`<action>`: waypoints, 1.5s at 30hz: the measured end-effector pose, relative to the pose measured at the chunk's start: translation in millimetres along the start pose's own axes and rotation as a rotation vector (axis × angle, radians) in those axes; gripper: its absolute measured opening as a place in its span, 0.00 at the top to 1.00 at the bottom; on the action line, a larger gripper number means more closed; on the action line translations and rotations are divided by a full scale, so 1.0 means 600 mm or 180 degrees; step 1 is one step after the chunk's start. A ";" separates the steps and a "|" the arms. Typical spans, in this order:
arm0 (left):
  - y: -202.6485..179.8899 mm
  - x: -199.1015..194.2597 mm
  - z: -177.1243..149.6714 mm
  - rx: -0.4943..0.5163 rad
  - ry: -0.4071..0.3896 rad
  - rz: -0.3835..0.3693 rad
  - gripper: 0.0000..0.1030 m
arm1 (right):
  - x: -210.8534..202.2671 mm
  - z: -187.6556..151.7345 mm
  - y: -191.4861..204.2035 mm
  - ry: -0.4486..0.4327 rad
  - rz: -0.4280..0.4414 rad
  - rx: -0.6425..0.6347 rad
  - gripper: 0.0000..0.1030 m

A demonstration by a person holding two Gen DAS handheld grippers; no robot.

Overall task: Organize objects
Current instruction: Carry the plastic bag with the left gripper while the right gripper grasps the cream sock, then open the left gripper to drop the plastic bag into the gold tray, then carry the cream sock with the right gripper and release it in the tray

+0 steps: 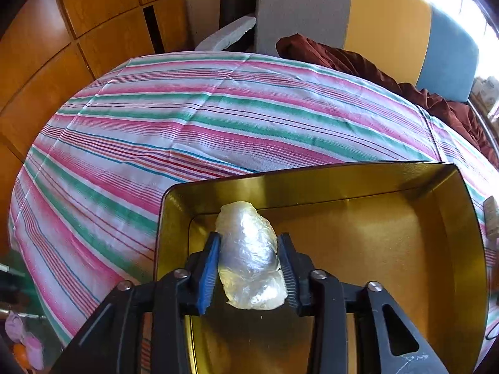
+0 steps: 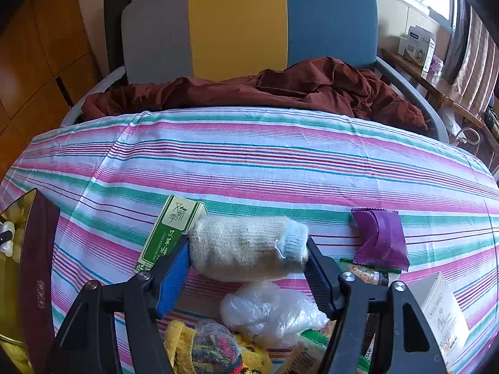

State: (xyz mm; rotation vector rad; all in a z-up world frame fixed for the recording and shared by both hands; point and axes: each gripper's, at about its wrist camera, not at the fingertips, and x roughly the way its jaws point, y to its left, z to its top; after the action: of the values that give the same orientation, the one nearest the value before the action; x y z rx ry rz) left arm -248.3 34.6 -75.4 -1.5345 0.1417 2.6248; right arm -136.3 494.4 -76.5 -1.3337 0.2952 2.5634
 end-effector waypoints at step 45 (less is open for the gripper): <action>0.143 -0.296 -0.260 -0.0577 -0.1100 0.0115 0.12 | -0.141 -0.275 0.640 0.0587 0.1703 -0.1802 0.27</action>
State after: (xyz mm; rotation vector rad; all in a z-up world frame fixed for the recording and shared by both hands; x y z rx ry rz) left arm -38.2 -77.1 5.7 -1.1015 -0.0988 2.9507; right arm -76.1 72.3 -73.2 -1.9083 -0.0723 3.1169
